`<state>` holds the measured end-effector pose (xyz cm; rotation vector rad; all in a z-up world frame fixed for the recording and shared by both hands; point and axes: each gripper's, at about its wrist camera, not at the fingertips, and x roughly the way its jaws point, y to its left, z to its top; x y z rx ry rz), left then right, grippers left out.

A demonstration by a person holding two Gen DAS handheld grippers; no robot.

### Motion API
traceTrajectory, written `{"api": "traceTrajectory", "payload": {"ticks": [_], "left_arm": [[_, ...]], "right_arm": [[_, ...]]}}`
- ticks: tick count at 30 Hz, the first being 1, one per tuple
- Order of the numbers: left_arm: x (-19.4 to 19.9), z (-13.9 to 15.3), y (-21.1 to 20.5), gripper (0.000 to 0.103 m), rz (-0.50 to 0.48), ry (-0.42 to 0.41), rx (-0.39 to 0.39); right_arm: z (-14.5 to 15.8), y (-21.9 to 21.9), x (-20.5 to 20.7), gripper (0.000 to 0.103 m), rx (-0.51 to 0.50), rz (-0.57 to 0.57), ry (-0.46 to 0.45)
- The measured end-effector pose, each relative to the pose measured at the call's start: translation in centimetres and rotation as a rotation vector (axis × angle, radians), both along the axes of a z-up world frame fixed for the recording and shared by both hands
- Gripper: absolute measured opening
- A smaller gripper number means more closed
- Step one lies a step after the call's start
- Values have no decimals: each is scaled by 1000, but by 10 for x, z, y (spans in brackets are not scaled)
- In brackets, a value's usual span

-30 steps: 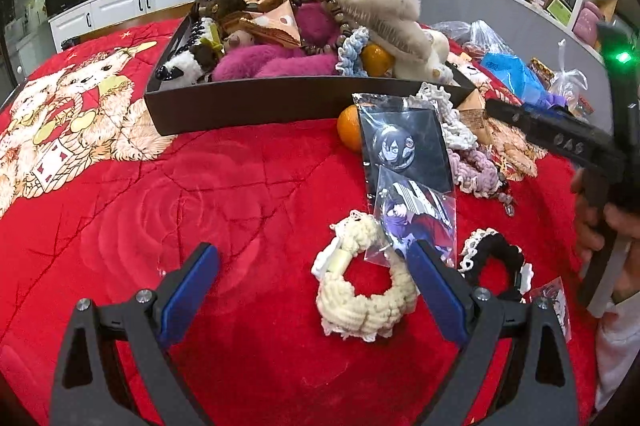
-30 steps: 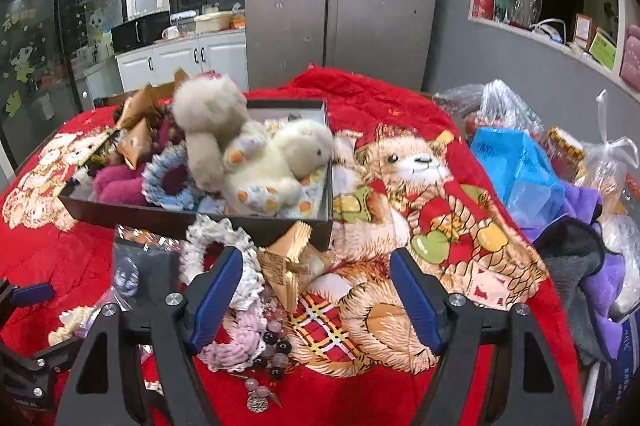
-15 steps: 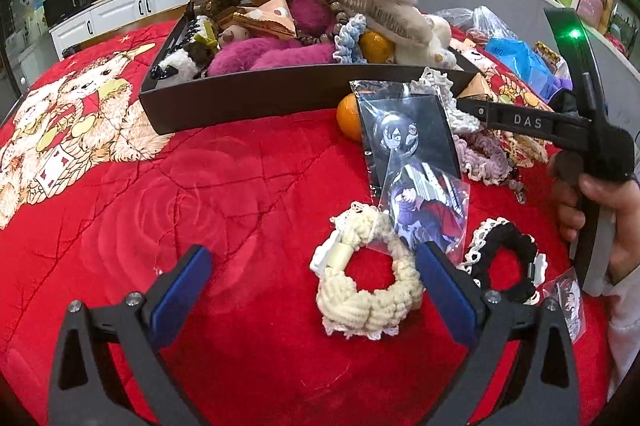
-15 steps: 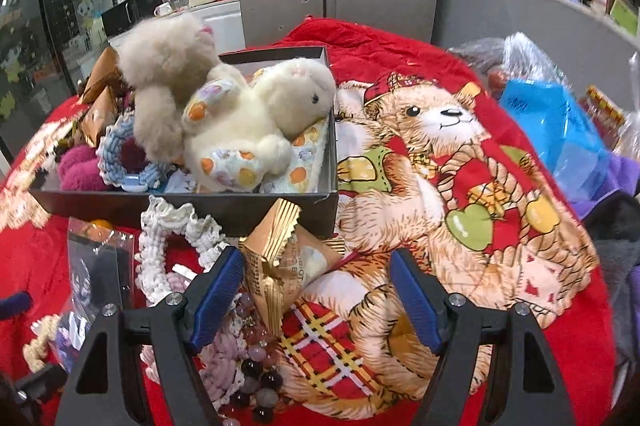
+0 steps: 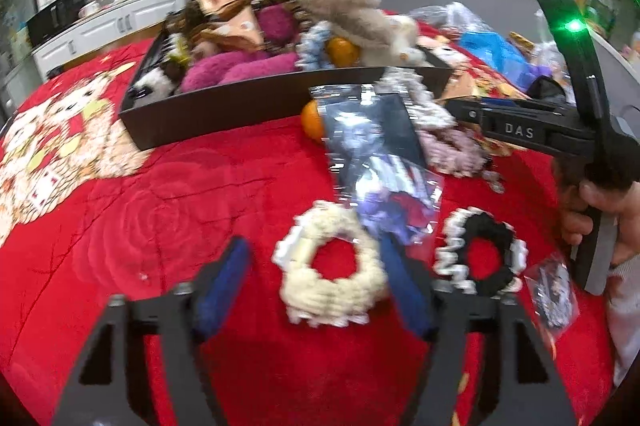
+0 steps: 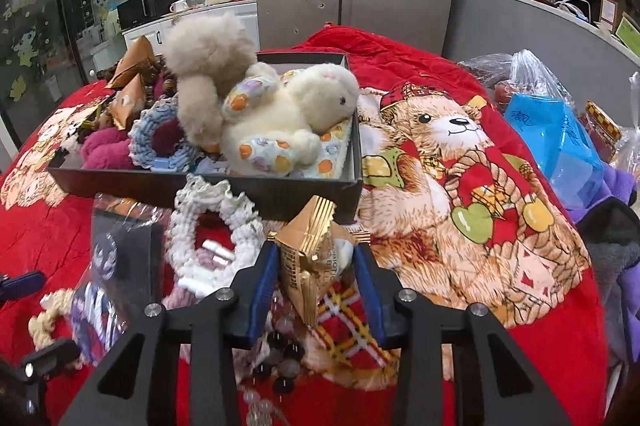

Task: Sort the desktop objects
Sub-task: 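Grasp the cream beaded bracelet with the left tool while the right tool grasps a gold candy, then carry the cream bracelet and gold candy over the black box with both tools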

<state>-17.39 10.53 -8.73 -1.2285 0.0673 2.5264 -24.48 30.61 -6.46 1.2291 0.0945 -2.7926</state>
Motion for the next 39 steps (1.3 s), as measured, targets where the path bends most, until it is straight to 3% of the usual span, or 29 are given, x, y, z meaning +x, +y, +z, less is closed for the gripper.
{"api": "traceTrajectory", "payload": {"ticks": [5, 7, 12, 22, 32, 39], "left_arm": [[9, 4, 8, 23, -28, 36, -34], [8, 5, 6, 15, -12, 39, -32], [1, 0, -7, 14, 19, -13, 26], [6, 2, -6, 14, 17, 3, 6], [12, 18, -12, 14, 27, 46, 19], [15, 40, -21, 14, 50, 94, 39]], "right_arm": [[14, -2, 19, 37, -11, 34, 31], [23, -7, 26, 37, -15, 54, 56], [30, -22, 38, 36, -3, 109, 86], [33, -36, 50, 34, 27, 159, 108], [38, -37, 53, 31, 8, 174, 103], [57, -33, 61, 31, -28, 178, 132]]}}
